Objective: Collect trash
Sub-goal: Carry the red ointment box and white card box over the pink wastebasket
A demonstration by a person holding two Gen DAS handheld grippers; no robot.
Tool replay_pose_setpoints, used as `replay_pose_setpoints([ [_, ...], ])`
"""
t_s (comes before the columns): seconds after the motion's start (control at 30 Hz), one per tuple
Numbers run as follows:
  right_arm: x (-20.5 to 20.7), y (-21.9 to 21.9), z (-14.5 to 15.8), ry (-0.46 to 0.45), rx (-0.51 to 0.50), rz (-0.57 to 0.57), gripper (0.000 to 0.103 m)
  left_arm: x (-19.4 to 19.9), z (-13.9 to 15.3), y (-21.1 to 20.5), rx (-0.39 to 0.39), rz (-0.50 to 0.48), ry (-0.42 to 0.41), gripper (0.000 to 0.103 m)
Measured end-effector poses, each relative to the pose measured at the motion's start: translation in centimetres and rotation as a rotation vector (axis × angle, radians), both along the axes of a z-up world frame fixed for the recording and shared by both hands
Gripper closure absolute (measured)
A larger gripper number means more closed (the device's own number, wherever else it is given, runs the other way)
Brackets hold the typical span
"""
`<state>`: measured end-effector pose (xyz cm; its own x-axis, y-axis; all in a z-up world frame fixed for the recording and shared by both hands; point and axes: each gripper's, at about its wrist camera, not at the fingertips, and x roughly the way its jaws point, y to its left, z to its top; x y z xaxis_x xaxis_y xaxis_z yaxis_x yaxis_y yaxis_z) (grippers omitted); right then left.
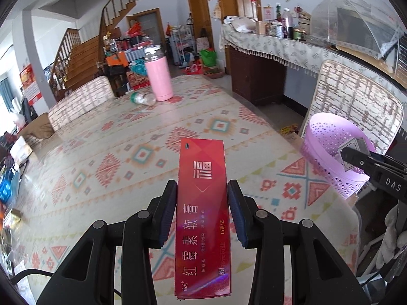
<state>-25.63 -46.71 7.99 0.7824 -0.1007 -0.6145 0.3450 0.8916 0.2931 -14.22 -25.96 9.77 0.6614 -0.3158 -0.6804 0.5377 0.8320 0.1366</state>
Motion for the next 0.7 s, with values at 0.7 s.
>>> replay_pose_setpoints([
  [0.7,-2.6,-8.4,-1.2,-0.001,0.032,-0.113,0.052,-0.7,-0.7,-8.4,0.054,-0.109,0.005,0.064],
])
